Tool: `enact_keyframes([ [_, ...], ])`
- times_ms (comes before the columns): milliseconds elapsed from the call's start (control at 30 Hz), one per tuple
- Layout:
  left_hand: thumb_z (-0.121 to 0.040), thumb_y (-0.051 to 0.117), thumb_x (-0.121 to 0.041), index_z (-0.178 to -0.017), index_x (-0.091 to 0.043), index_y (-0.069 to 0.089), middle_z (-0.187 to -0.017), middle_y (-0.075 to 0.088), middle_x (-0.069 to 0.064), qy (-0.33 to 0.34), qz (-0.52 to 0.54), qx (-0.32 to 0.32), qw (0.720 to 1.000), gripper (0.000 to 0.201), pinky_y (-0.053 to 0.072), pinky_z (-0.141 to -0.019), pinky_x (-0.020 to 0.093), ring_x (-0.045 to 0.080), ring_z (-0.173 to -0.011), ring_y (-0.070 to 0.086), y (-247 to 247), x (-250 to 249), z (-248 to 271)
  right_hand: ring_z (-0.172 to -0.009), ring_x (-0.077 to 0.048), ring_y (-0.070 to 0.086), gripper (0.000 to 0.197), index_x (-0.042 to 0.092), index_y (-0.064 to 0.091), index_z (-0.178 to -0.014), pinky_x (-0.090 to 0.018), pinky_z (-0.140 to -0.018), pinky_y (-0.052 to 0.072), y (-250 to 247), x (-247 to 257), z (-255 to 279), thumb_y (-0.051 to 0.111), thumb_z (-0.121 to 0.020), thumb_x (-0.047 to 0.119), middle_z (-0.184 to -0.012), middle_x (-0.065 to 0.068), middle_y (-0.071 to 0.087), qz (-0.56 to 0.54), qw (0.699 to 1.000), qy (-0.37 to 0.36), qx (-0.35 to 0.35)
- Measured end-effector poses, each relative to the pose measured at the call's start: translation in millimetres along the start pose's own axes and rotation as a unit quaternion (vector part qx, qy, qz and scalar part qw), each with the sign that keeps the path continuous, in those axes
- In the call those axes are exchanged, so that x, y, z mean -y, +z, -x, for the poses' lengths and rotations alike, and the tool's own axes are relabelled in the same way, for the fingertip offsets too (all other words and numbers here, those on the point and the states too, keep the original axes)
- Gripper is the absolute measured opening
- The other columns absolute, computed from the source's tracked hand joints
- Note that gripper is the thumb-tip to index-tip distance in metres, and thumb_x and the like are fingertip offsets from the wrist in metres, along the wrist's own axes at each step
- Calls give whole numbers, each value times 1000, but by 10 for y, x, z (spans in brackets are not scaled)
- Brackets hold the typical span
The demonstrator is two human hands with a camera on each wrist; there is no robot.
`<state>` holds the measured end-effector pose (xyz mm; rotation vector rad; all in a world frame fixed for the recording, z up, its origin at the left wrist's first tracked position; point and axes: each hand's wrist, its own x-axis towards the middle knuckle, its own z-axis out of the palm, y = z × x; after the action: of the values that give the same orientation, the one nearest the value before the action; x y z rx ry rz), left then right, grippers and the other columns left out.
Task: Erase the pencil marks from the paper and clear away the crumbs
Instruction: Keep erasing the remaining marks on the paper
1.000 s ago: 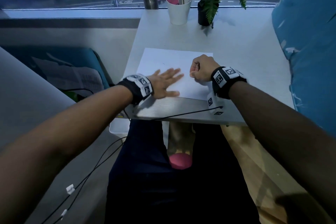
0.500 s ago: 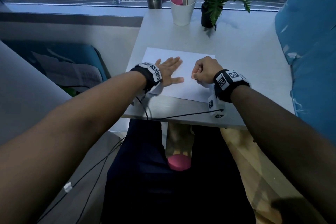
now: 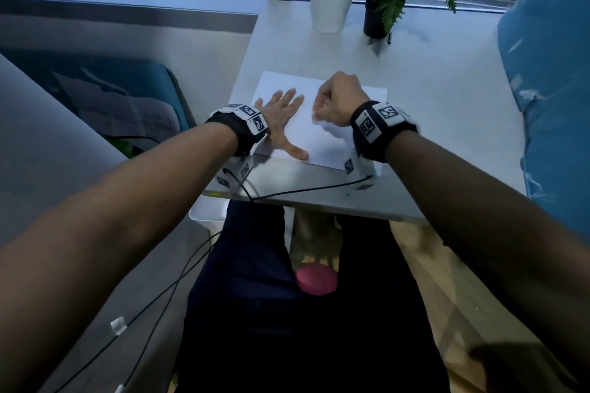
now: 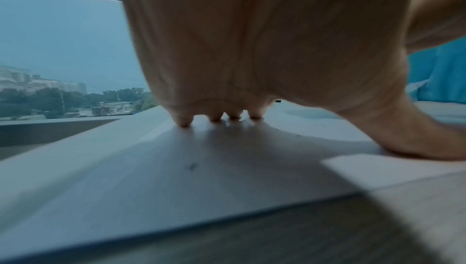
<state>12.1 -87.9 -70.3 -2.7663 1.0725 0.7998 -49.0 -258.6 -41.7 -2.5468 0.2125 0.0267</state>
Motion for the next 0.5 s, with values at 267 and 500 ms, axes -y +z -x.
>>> enact_keyframes([
  [267, -33, 57, -99, -152, -28, -22, -160, -27, -4, 1, 10, -7, 1000, 160, -7, -118, 54, 23, -148, -21, 36, 22, -44, -66, -19, 69, 7, 9, 71, -71, -29, -64, 60, 321, 151, -165, 69, -73, 16, -75, -7, 70, -2, 999, 25, -25],
  [500, -32, 58, -98, -152, -28, -23, -159, -29, -5, -8, 1, -6, 1000, 160, -7, -116, 55, 23, -148, -23, 33, 0, -60, -66, -14, 68, 6, 9, 75, -70, -23, -65, 57, 158, 135, -159, 73, -72, 14, -68, -3, 70, -19, 998, 45, -27],
])
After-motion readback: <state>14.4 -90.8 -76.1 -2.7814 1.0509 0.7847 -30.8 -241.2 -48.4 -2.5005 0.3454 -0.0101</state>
